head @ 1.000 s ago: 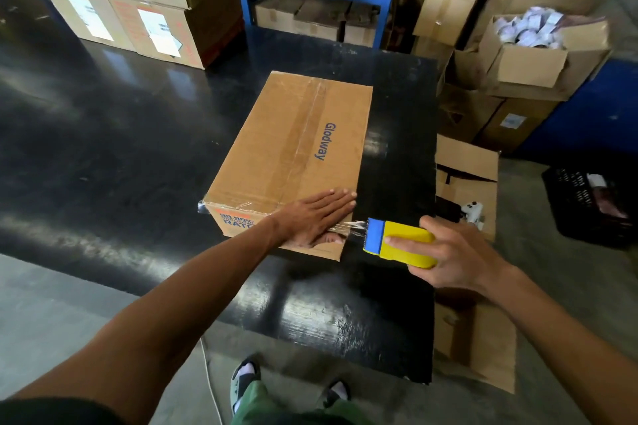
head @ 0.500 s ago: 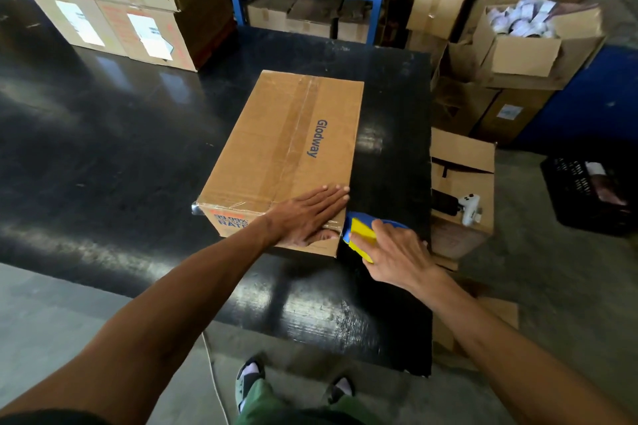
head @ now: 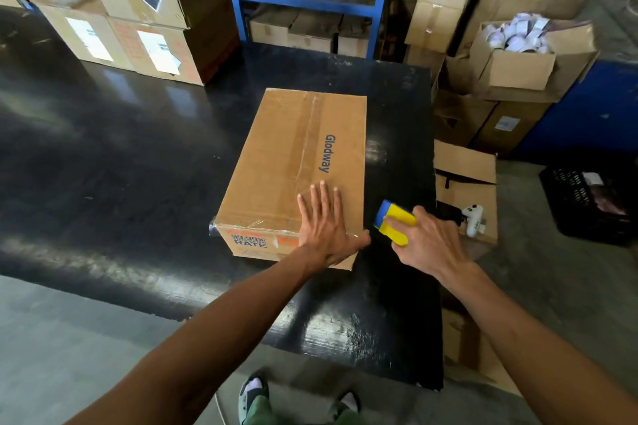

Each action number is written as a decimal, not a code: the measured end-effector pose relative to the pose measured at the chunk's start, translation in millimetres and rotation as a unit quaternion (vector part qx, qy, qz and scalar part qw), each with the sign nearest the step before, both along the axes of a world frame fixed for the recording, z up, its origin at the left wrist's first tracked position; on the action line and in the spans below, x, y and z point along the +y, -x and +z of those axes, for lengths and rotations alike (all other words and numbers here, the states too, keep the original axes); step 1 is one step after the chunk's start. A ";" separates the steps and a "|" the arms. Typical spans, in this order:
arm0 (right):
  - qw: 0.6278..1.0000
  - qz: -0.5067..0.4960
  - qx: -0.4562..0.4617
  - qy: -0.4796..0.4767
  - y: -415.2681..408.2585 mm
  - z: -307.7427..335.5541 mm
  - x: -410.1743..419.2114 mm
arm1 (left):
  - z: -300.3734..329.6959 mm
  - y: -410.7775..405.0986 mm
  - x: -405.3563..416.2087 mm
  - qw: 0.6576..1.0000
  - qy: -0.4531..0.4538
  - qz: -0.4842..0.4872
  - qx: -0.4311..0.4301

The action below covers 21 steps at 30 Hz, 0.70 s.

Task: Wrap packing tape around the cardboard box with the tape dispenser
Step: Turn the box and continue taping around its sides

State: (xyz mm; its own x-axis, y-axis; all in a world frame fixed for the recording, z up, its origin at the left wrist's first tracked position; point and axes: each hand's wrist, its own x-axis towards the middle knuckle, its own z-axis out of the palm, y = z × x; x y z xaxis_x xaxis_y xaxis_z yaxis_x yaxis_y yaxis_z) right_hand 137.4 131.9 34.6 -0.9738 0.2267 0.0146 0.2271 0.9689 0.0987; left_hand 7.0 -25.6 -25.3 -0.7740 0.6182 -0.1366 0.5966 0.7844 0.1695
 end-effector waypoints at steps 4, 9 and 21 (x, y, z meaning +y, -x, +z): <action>0.997 -0.033 0.045 0.044 12.2 16.8 -9.4 | 2.2 9.3 -8.8 0.999 0.024 -0.031 -0.001; 0.983 -0.087 0.123 0.105 32.1 37.2 -23.4 | 9.1 52.1 -70.6 0.983 0.077 -0.165 0.032; 0.979 -0.092 0.138 0.115 69.2 39.8 -79.5 | 13.2 80.0 -111.6 0.997 0.036 -0.053 -0.037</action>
